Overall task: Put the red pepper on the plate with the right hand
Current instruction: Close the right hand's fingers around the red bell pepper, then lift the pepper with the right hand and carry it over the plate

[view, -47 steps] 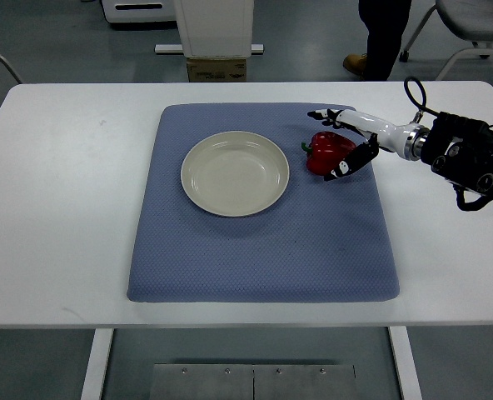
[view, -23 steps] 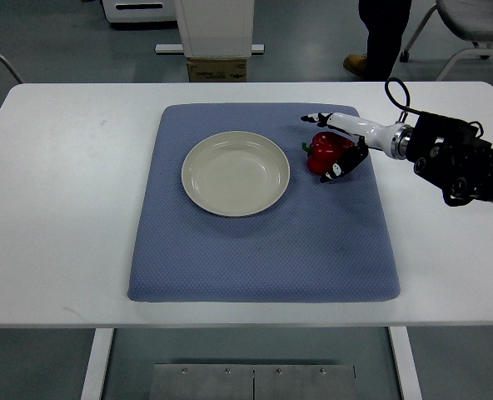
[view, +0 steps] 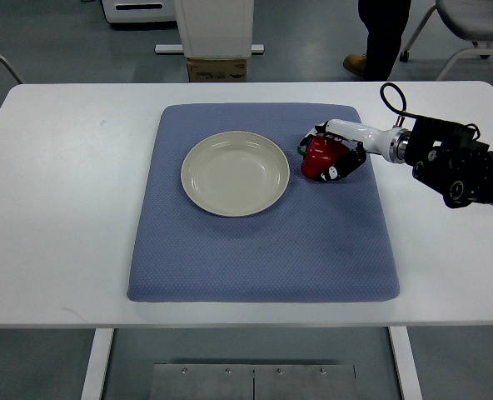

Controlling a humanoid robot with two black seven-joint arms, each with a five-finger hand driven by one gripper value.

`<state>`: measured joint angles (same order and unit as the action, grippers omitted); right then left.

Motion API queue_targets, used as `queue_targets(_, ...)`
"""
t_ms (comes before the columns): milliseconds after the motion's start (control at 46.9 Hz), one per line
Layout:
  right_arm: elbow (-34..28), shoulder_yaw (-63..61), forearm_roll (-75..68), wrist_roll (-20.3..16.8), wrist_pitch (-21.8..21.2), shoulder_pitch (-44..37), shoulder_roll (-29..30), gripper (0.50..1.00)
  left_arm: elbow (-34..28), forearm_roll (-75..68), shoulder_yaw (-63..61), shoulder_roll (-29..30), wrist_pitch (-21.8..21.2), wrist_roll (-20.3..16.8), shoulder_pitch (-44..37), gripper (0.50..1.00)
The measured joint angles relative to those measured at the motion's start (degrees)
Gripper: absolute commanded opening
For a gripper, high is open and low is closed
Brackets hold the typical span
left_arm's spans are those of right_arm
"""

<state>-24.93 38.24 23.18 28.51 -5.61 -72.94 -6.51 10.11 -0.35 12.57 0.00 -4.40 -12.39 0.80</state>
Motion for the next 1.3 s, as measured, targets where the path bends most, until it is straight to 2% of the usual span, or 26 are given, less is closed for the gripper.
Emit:
queue_targets(149, 0.0, 0.0, -0.1, 3.0, -0.1, -0.2, 0.0, 0.5, 0.0, 0.0, 0.0, 0.0, 0.0, 0.0, 0.0, 1.0)
queue_targets(299, 0.0, -0.1, -0.2, 4.0, -0.1, -0.6, 0.0, 0.5, 0.0, 0.0, 0.0, 0.0, 0.0, 0.0, 0.0, 1.0)
queue_targets(491, -0.4, -0.2, -0.6, 4.0, -0.6, -3.6, -0.2, 0.5, 0.0, 0.0, 0.0, 0.0, 0.0, 0.0, 0.0, 1.0)
queue_targets(726, -2.0, -1.1, -0.9, 4.0, -3.5, -7.9, 1.4, 0.5, 0.0, 0.0, 0.0, 0.0, 0.0, 0.0, 0.0, 1.0)
queue_targets(896, -1.9, -1.2, -1.6, 3.5, -3.3, -7.7, 6.3, 0.5, 0.0, 0.0, 0.0, 0.0, 0.0, 0.0, 0.0, 1.0)
queue_targets(1302, -1.8, -3.0, -4.5, 0.7, -2.7, -6.2, 6.5, 0.5, 0.0, 0.0, 0.0, 0.0, 0.0, 0.0, 0.0, 1.0)
